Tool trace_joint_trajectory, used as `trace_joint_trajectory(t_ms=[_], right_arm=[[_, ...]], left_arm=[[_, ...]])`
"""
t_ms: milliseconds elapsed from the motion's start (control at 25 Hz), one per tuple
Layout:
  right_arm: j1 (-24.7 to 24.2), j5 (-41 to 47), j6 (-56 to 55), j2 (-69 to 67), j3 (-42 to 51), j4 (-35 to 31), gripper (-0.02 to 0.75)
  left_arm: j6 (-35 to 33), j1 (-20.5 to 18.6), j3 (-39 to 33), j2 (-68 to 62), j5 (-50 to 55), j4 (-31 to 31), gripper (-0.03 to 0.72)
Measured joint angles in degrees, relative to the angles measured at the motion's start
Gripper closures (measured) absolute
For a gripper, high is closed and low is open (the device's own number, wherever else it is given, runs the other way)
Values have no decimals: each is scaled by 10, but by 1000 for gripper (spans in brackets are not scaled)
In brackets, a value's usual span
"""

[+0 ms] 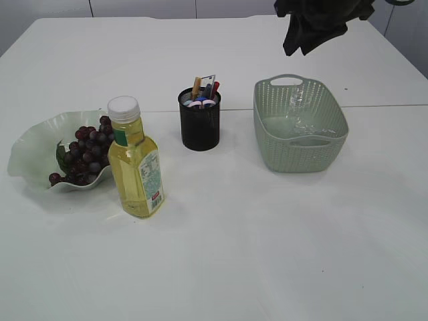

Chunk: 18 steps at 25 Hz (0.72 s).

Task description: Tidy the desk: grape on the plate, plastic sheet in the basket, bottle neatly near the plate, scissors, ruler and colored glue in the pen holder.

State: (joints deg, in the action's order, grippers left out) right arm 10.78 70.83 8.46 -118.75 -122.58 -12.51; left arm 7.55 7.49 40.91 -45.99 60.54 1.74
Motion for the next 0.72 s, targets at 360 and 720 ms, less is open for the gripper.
trace_joint_trajectory(t_ms=[360, 720], right_arm=[[0, 4, -3, 80, 122, 31, 500], [0, 4, 3, 225, 279, 54, 500]], left_arm=[[27, 0, 0, 0, 19, -59, 253], [29, 0, 0, 22, 60, -44, 252]])
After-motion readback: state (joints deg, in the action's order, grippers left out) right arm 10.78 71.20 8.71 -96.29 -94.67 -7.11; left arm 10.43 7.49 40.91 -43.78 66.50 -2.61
